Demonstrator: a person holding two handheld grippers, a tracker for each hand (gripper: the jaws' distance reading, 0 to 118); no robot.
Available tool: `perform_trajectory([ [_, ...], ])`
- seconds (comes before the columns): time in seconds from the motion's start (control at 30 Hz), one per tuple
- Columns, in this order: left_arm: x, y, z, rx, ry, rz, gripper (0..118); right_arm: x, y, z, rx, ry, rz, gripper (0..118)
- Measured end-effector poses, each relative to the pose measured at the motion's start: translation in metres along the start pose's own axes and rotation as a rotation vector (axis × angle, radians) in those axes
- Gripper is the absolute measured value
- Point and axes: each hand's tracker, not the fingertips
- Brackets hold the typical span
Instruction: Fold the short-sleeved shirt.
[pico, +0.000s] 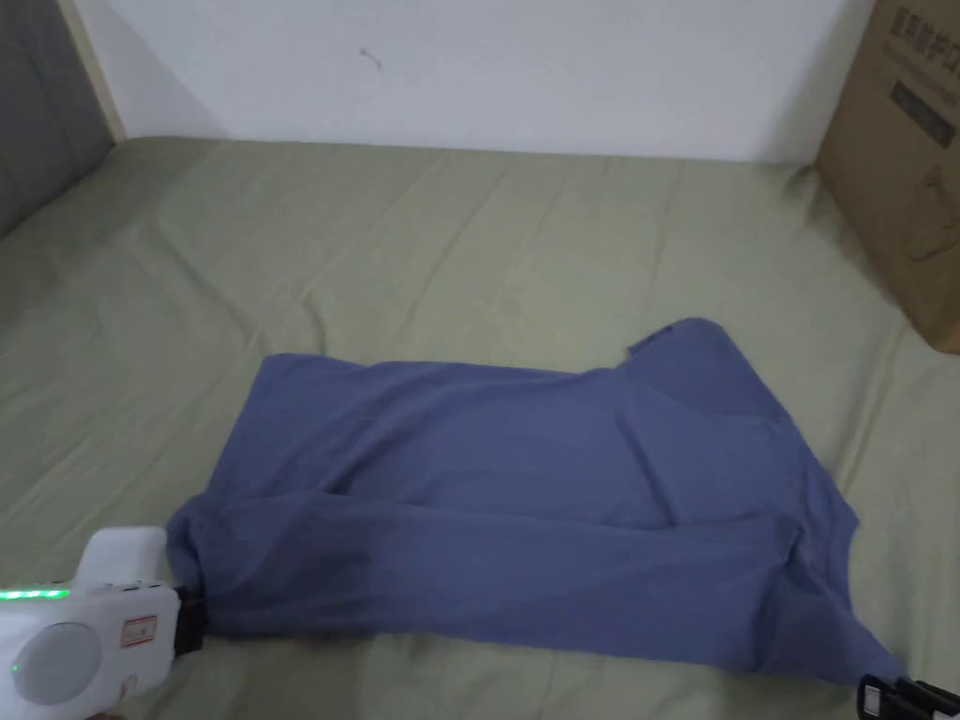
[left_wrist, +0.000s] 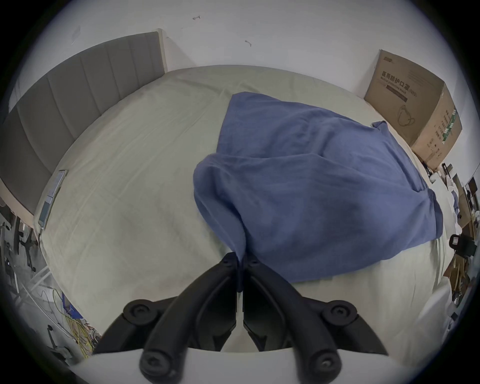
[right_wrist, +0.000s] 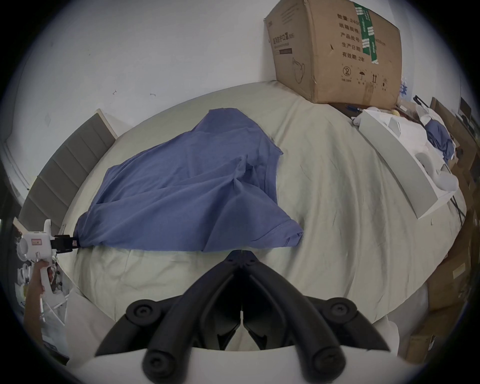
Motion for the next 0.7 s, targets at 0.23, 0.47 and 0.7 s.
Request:
perform_trajectory([
  [0.23,-0.011,0.005,0.019,0.020,-0.023,0.037,1,0.017,0.012,-0.011,-0.001,-0.069,0.023,95],
  [0.47,-0.012,0.013,0.028,0.027,-0.016,-0.006,1,0.038,0.028,-0.061,-0.053,0.009,-0.067,103],
  [0.7,-0.012,0.015,0.032,0.028,-0.013,-0.028,1,0.011,0.029,-0.080,-0.097,-0.046,0.095,13],
])
